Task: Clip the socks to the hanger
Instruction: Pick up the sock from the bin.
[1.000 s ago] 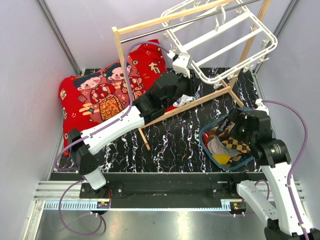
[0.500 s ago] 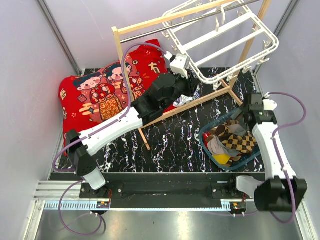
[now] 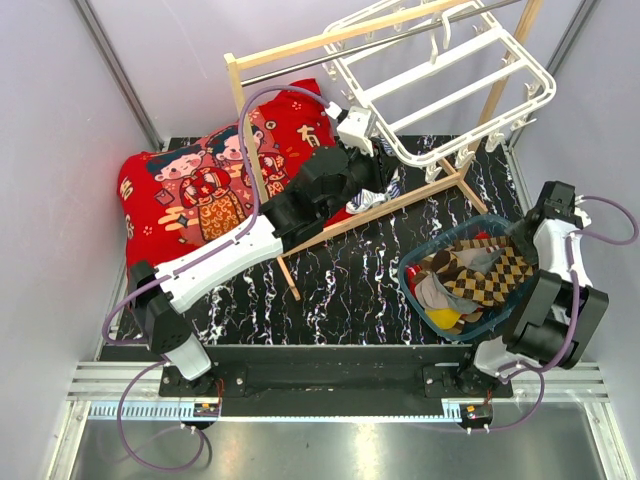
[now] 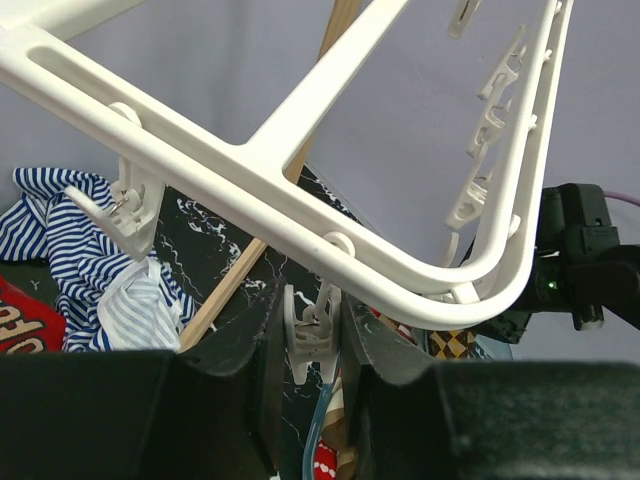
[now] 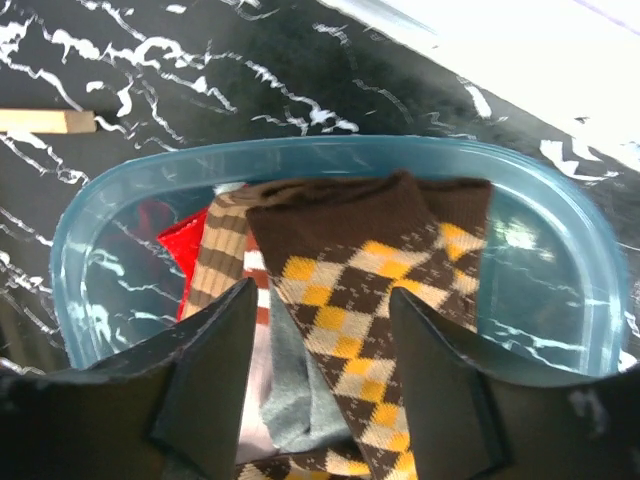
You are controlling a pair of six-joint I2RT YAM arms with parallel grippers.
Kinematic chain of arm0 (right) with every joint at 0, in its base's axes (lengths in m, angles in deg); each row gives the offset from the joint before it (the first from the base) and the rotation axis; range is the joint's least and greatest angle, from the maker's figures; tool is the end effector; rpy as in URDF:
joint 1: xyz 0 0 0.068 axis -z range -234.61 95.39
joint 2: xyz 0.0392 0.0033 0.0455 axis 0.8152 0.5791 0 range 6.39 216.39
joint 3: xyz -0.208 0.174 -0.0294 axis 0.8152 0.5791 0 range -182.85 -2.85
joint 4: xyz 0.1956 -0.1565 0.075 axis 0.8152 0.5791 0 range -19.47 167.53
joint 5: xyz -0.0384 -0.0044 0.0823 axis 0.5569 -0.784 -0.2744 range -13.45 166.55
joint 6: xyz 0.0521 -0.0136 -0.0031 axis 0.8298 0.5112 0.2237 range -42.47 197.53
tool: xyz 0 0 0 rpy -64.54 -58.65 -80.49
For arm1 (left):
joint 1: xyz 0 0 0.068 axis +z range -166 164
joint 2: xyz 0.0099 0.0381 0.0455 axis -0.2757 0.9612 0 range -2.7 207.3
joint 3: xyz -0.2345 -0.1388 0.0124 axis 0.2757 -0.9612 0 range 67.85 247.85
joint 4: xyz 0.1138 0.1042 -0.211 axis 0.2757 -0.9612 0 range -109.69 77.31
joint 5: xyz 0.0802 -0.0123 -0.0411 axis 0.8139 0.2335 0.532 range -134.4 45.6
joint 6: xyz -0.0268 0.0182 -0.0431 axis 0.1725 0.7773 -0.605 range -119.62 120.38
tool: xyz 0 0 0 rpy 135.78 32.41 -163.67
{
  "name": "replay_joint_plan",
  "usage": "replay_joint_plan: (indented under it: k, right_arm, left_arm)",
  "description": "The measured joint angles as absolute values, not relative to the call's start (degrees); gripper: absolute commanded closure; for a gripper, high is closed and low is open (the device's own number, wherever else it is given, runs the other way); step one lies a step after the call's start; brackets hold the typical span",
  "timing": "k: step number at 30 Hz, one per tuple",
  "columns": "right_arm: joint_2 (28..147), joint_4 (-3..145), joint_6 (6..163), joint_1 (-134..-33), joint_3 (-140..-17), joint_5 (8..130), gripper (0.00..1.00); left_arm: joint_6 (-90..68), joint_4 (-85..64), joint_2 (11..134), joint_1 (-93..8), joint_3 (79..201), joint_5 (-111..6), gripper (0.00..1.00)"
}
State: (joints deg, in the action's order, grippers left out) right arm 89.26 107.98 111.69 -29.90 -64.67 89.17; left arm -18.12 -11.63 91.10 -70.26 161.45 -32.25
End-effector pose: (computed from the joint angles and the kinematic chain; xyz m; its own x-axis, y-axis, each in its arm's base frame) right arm 0.2641 -0.1301 0.2507 -0.3537 0.7658 -0.5371 0.8582 0.4940 0.1392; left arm 0.2347 -0.3134 0.4377 -0.2045 -0.2470 -0.9472 0.6387 0.6996 -0.3204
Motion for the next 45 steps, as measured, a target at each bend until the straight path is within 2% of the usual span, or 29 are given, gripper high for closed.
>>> replay_joint_plan:
  k: [7, 13, 15, 18, 22, 24, 28, 29, 32, 36, 45]
  right_arm:
    - [91.89, 103.61, 109.70, -27.63, -64.43, 84.30, 0.43]
    - [94.92, 99.96, 108.60, -26.69, -62.88, 82.53, 0.53]
    - [95.97, 99.02, 108.43, -26.67, -62.09, 82.35, 0.62]
    - [96.54, 98.17, 108.14, -26.62, -61.19, 82.22, 0.67]
    - [95.91, 97.75, 107.99, -26.47, -60.56, 82.24, 0.84]
    - [94.66, 97.80, 108.01, -26.45, -60.25, 82.00, 0.88]
    - [90.07, 97.88, 108.60, -26.43, -59.71, 81.37, 0.90]
    - [88.67, 97.93, 108.71, -26.43, -59.62, 81.21, 0.95]
    - [84.50, 97.91, 109.48, -26.45, -58.70, 79.75, 1.00]
    - [80.52, 98.37, 110.22, -27.85, -57.41, 78.15, 1.00]
    - [68.06, 98.80, 104.39, -41.77, -56.65, 75.36, 1.00]
  left_arm:
    - [-18.69, -11.59, 91.10, -70.26, 161.45, -32.58, 1.00]
    - [-18.93, -11.52, 91.10, -70.26, 161.45, -32.63, 1.00]
    - [-18.93, -11.52, 91.10, -70.26, 161.45, -32.63, 1.00]
    - [-18.95, -11.52, 91.10, -70.26, 161.45, -32.63, 1.00]
    - [-18.95, -11.52, 91.10, -70.26, 161.45, -32.63, 1.00]
    - [-18.93, -11.54, 91.10, -70.26, 161.45, -32.65, 1.00]
    - [-19.12, -11.56, 91.10, -70.26, 161.45, -32.89, 1.00]
    - [-19.17, -11.56, 91.10, -70.26, 161.45, -33.04, 1.00]
    - [-19.34, -11.67, 91.10, -70.26, 161.47, -33.28, 1.00]
    - [-19.47, -11.91, 91.10, -70.26, 161.71, -33.48, 1.00]
    - [-19.58, -12.72, 91.10, -70.26, 162.04, -33.65, 1.00]
